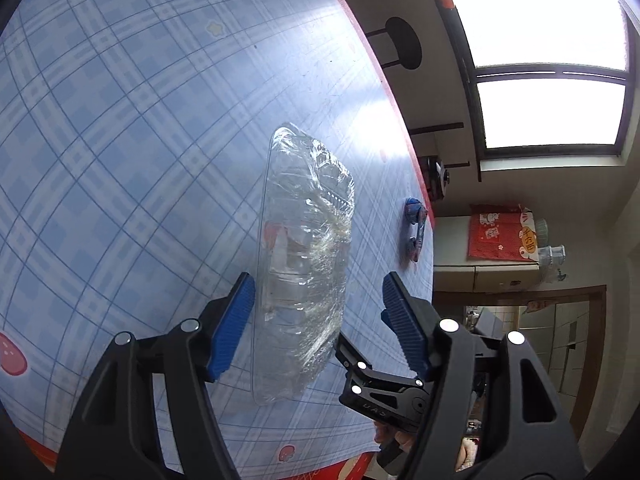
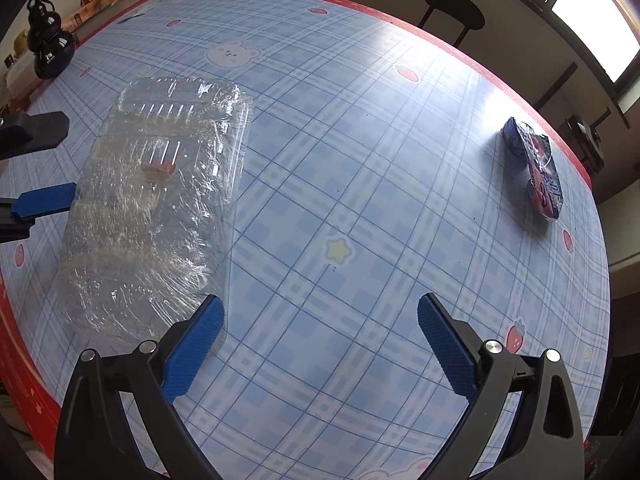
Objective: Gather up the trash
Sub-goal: 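Roll the left tool and grasp the clear plastic container by its edge, then grasp the blue-red snack wrapper with the right tool while the left tool holds the container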
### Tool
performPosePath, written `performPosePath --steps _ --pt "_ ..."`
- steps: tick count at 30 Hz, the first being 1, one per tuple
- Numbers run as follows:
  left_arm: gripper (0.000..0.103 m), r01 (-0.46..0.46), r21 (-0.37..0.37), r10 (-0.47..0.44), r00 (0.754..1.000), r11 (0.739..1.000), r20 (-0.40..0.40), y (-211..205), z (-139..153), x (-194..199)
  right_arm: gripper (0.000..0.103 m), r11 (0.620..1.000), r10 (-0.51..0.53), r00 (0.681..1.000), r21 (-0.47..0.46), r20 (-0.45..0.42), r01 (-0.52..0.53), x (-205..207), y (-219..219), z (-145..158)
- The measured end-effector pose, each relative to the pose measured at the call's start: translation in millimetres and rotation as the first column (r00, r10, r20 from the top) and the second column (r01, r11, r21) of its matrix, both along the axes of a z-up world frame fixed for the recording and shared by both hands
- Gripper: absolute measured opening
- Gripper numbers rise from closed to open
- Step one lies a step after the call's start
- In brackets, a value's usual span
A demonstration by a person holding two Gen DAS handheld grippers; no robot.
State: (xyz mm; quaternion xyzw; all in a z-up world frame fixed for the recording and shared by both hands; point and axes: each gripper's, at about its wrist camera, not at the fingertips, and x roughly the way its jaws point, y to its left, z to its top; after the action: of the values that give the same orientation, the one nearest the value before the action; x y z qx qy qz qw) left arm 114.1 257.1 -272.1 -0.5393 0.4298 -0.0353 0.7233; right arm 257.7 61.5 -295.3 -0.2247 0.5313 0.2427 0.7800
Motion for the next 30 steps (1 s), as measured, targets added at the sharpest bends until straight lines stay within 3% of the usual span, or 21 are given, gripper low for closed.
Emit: performPosePath --steps 7,10,15,17,19,25,30 --pt "0.066 0.071 -0.136 -0.048 0.985 0.988 0.166 -14 26 24 0.095 0.996 -0.072 0.996 0.05 -0.045 0.074 8 -27 -1" --pt "0.066 0.127 -0.186 -0.094 0.979 0.974 0.179 -31 26 39 0.095 0.994 -0.085 0.995 0.06 -0.057 0.089 9 -35 -3" --pt "0.062 0.155 -0.097 -0.142 0.982 0.983 0.122 -58 19 58 0.095 0.991 -0.104 0.992 0.072 -0.07 0.109 6 -50 -4" --pt "0.038 0.172 -0.053 -0.166 0.981 0.984 0.104 -65 19 66 0.095 0.991 -0.109 0.991 0.075 -0.076 0.115 3 -55 -6" --pt "0.028 0.19 0.003 -0.189 0.979 0.982 0.069 -71 17 74 0.096 0.989 -0.117 0.99 0.077 -0.079 0.123 3 -61 -6" --pt "0.024 0.229 0.093 -0.238 0.967 0.969 0.092 -79 28 88 0.095 0.989 -0.117 0.99 0.077 -0.082 0.124 20 -95 -5" --pt "0.023 0.194 0.16 -0.214 0.97 0.968 0.114 -70 42 95 0.096 0.993 -0.118 0.993 0.028 0.031 0.117 63 -119 15"
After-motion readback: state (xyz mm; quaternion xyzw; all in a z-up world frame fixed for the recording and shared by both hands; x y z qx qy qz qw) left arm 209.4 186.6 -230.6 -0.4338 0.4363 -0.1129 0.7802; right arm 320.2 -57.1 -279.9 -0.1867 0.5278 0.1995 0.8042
